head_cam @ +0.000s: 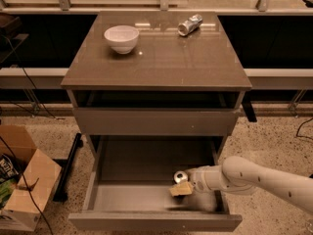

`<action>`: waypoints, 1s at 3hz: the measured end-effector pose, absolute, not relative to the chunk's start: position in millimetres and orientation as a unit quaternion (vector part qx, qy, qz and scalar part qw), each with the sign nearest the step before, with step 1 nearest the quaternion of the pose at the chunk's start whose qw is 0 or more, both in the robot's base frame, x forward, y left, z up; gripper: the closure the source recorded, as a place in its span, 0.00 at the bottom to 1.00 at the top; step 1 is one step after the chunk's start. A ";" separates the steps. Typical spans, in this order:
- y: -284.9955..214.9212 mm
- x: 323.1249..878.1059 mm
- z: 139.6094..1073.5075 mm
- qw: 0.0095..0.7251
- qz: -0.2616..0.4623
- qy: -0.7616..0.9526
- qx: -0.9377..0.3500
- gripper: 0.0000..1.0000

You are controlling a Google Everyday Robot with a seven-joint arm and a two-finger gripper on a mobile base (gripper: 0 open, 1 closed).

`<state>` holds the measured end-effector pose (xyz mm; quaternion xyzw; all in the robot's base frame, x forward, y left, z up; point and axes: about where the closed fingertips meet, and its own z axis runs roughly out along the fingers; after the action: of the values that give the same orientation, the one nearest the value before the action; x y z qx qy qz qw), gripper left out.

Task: Pick pepsi can from middle drawer and place on counter

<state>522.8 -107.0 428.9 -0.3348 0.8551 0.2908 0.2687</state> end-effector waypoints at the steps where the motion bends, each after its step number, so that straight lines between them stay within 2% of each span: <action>1: -106.1 523.8 416.0 0.269 0.300 0.857 -0.320 0.50; 3: -104.4 526.0 455.5 0.298 0.299 0.846 -0.325 0.96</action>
Offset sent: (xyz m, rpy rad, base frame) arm -0.0007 -0.0018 0.0005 0.0294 -0.0301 -0.0628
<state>526.0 -104.4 455.5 -0.3254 0.8461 0.2986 0.2984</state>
